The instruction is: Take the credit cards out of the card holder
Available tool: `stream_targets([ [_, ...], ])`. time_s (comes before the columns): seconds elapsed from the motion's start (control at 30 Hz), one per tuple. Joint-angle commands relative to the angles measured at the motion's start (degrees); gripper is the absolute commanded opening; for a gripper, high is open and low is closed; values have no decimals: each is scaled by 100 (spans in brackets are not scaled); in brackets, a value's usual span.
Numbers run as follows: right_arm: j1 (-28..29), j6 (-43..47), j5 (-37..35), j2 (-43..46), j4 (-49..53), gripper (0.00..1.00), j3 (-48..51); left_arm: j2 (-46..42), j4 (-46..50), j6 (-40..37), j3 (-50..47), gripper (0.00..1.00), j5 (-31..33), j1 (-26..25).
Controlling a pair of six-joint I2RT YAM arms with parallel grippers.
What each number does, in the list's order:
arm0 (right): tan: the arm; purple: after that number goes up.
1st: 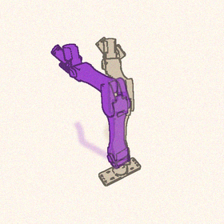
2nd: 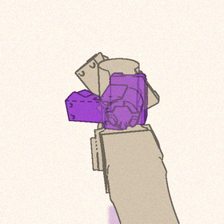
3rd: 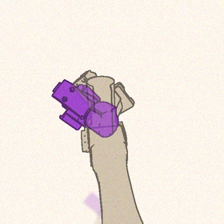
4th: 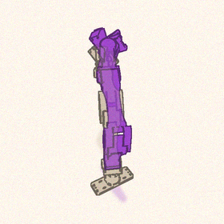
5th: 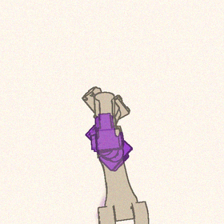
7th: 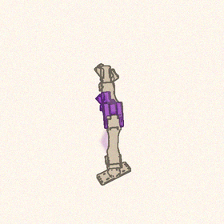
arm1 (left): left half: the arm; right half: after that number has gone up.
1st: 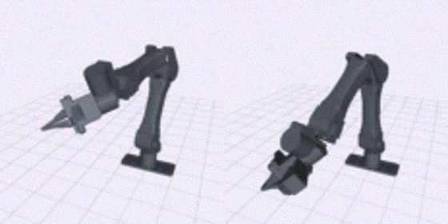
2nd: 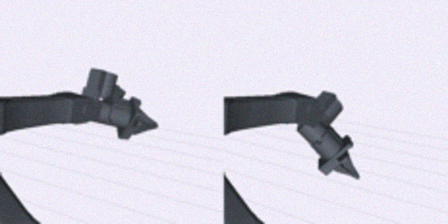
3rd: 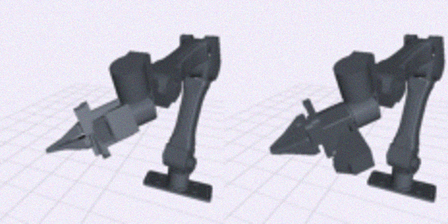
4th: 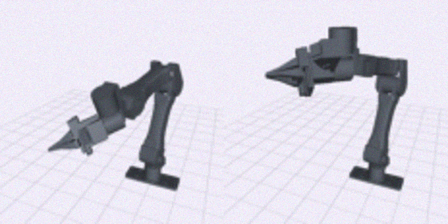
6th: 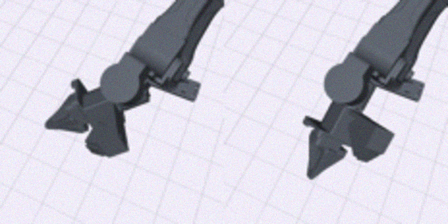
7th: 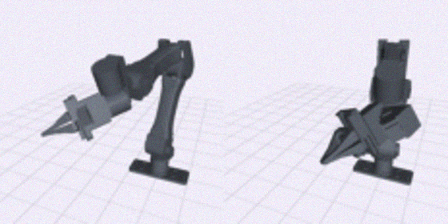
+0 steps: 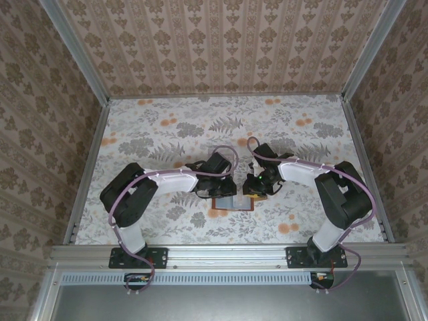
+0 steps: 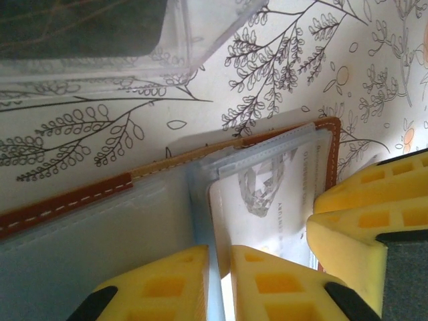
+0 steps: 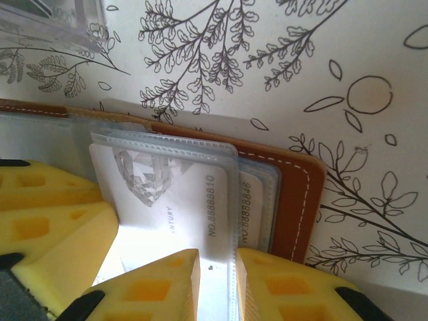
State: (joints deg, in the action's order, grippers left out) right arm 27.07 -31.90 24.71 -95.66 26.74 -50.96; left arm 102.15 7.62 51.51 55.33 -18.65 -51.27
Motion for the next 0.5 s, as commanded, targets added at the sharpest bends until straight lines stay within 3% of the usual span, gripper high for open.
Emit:
stream_targets([
  [0.0,30,7,0,-103,59,25,-45,26,126,55,-122,15,84,37],
  [0.47,35,43,-333,45,279,24,-50,-160,405,-98,-178,2,266,42],
])
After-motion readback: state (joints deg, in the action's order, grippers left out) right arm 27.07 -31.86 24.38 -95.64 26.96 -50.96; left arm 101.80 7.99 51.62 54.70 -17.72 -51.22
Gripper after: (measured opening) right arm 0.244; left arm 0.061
